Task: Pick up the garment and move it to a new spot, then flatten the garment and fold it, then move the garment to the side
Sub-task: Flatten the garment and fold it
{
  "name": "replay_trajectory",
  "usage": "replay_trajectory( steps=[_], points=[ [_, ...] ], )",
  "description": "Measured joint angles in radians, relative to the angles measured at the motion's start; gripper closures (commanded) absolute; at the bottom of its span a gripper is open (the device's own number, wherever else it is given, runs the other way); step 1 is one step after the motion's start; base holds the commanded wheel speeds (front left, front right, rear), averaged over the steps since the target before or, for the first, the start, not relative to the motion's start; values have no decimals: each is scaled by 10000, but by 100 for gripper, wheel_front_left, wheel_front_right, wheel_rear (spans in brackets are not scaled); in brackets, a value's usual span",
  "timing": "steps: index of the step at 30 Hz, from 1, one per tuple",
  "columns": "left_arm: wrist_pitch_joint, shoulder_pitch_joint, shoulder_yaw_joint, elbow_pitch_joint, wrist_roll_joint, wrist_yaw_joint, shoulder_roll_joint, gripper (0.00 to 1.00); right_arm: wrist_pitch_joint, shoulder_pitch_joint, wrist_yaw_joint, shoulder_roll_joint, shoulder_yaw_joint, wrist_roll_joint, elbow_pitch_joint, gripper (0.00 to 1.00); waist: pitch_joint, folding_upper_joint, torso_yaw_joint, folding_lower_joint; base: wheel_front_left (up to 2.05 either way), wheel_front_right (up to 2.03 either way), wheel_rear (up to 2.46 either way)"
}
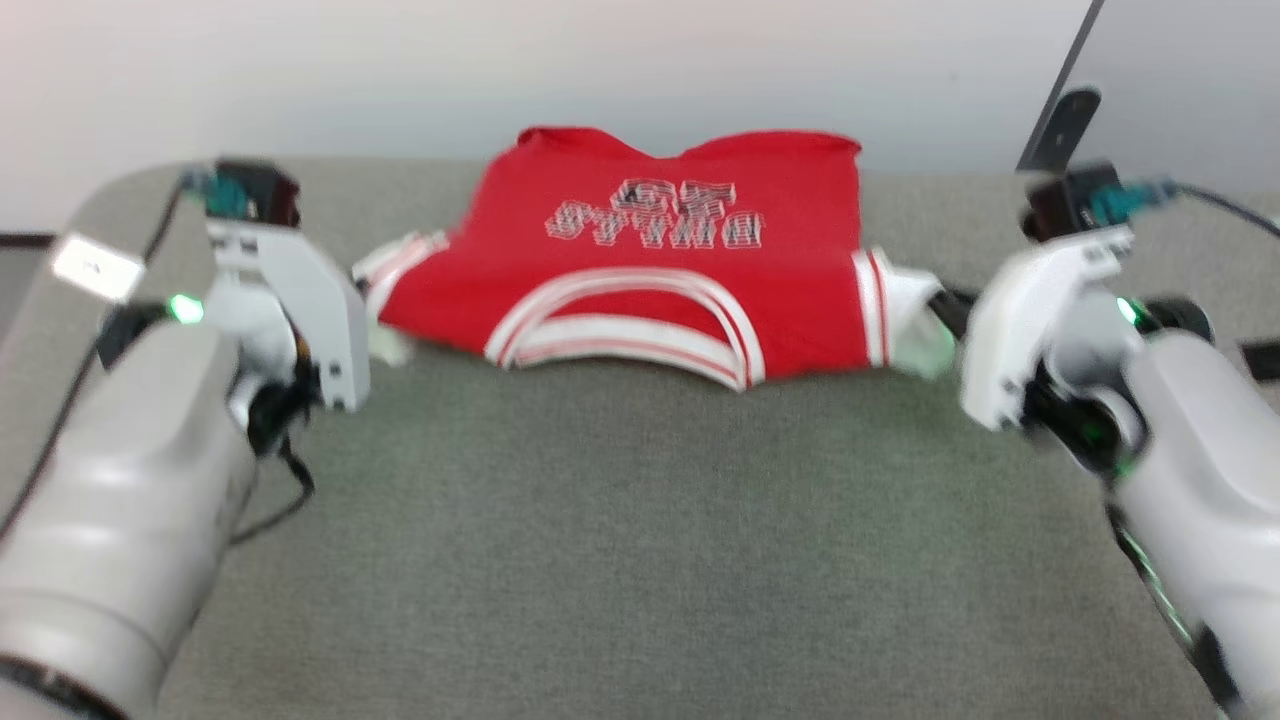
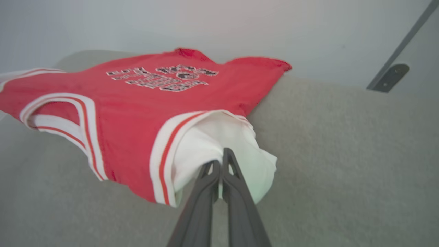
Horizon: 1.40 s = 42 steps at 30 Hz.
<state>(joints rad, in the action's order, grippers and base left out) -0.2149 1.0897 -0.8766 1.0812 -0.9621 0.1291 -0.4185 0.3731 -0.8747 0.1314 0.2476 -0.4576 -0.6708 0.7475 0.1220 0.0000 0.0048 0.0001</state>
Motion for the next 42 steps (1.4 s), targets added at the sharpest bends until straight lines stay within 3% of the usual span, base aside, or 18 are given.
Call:
replay_trajectory(
  steps=[6,13,21,26,31,36,37,38,39,42],
  points=[
    [-142,-1568,-58,-1193,-276,-75,-435,100,1463,2328,2,1356,351,-587,-2629,100,-782,0,217,0,0,0,0],
    [-543,-3531,-56,-3580,-740,-995,-1160,100,2947,5077,2,1822,1837,-529,-5381,100,-1035,0,578,0,0,0,0],
    [-577,-5773,-27,-7076,-995,-2784,-2295,100,4318,7380,2,1250,3453,403,-7768,100,-747,0,558,0,0,0,0],
    [-575,-6478,6,-8483,-1064,-3630,-2575,100,5137,7745,0,834,3847,1135,-8627,100,-432,0,501,-1,0,0,0],
    [-631,-6669,-73,-8926,-1066,-3927,-2533,100,5960,7754,0,479,3827,2079,-8671,100,-81,0,409,0,0,0,0],
    [-393,-6648,52,-8675,-1122,-3916,-2372,100,6236,7314,0,-35,3561,3051,-7522,100,245,0,261,0,0,0,0],
    [-397,-6636,23,-8587,-1104,-3858,-2360,100,6280,7232,0,-140,3505,3168,-7177,90,289,0,217,-1,0,0,0],
    [-382,-6626,27,-8473,-1106,-3829,-2343,100,6286,7143,0,-180,3400,3323,-6932,56,328,0,176,0,0,0,0],
    [-330,-6607,40,-8379,-1110,-3787,-2303,100,6203,6989,0,-242,3384,3421,-6658,0,363,0,137,-1,0,0,0],
    [-359,-6526,52,-8130,-1152,-3672,-2220,100,6140,6404,0,-466,3452,3503,-6169,0,406,0,23,0,0,0,0]
  ],
)
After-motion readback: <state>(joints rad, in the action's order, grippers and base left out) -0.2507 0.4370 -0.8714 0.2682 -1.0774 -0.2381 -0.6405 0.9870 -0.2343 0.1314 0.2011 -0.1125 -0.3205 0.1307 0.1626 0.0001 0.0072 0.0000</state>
